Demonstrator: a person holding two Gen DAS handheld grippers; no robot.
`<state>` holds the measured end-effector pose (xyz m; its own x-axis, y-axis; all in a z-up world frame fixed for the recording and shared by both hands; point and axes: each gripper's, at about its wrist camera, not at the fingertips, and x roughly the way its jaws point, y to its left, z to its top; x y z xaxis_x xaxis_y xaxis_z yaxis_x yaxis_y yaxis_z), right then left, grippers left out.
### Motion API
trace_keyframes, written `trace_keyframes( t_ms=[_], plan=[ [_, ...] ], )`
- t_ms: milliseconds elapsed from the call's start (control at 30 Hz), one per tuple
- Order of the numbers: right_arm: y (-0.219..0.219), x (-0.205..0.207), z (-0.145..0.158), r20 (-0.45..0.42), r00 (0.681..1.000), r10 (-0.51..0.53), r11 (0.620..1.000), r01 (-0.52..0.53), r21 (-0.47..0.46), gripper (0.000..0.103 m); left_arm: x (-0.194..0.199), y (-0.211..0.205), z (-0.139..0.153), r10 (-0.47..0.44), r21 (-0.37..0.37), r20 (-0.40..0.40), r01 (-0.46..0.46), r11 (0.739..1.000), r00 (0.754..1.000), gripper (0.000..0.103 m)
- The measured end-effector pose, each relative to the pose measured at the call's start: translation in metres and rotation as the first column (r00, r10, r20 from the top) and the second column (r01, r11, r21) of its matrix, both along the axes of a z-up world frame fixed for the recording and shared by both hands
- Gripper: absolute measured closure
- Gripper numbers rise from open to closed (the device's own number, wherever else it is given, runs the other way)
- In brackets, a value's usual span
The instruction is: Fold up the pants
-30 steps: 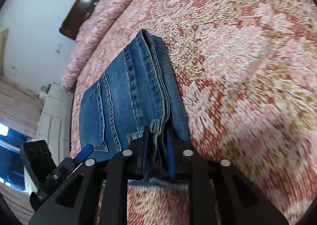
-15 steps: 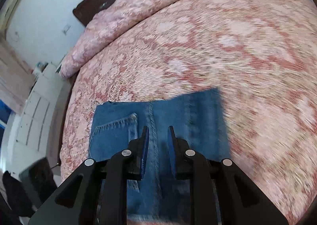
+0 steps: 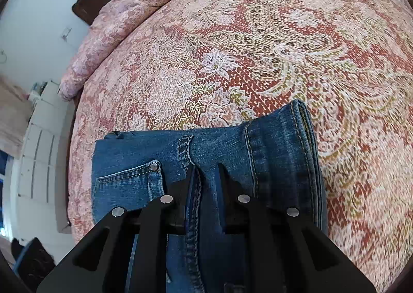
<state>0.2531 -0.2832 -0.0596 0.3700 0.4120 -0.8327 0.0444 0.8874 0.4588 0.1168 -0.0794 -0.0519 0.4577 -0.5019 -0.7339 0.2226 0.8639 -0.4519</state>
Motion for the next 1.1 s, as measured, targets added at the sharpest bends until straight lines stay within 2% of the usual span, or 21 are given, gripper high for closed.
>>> trace_keyframes(
  t_ms=[100,267,467,600,667,700,733,833,1000,1100],
  plan=[
    [-0.003,-0.014,0.01,0.007,1.0,-0.019,0.999,0.018,0.027,0.087,0.0,0.002,0.0,-0.007,-0.009,0.006,0.007,1.0,1.0,0.003],
    [-0.024,-0.062,0.024,0.034,0.999,-0.017,0.995,0.014,0.094,0.087,-0.002,0.005,0.002,-0.027,-0.023,0.009,0.028,0.999,1.0,0.003],
    [-0.063,-0.124,0.022,0.007,0.996,-0.087,0.967,0.083,0.24,0.087,-0.024,0.02,0.01,-0.06,-0.048,0.036,0.062,0.997,0.998,0.003],
    [-0.084,-0.153,0.019,-0.014,0.988,-0.155,0.946,0.152,0.285,0.087,-0.044,0.048,0.012,-0.013,-0.099,0.051,0.018,0.995,0.999,0.003],
    [-0.092,-0.161,0.012,-0.042,0.98,-0.194,0.925,0.197,0.325,0.075,-0.054,0.067,0.011,0.019,-0.169,0.044,-0.011,0.986,0.999,0.003],
    [-0.095,-0.164,0.008,-0.054,0.976,-0.213,0.917,0.219,0.334,0.065,-0.059,0.076,0.01,0.044,-0.183,0.03,-0.037,0.982,0.999,0.003],
    [-0.096,-0.165,0.005,-0.06,0.972,-0.226,0.908,0.232,0.348,0.065,-0.062,0.08,0.009,0.058,-0.187,0.016,-0.054,0.981,0.998,0.003],
    [-0.096,-0.164,0.0,-0.065,0.97,-0.234,0.896,0.241,0.372,0.065,-0.072,0.102,0.0,0.114,-0.261,-0.062,-0.126,0.957,0.992,0.003],
    [-0.097,-0.151,-0.01,-0.073,0.958,-0.278,0.878,0.284,0.384,0.065,-0.081,0.126,-0.01,0.161,-0.403,-0.142,-0.205,0.892,0.977,0.003],
    [-0.094,-0.143,-0.017,-0.083,0.957,-0.279,0.879,0.289,0.379,0.065,-0.08,0.118,-0.014,0.16,-0.419,-0.191,-0.228,0.879,0.969,0.003]
  ],
)
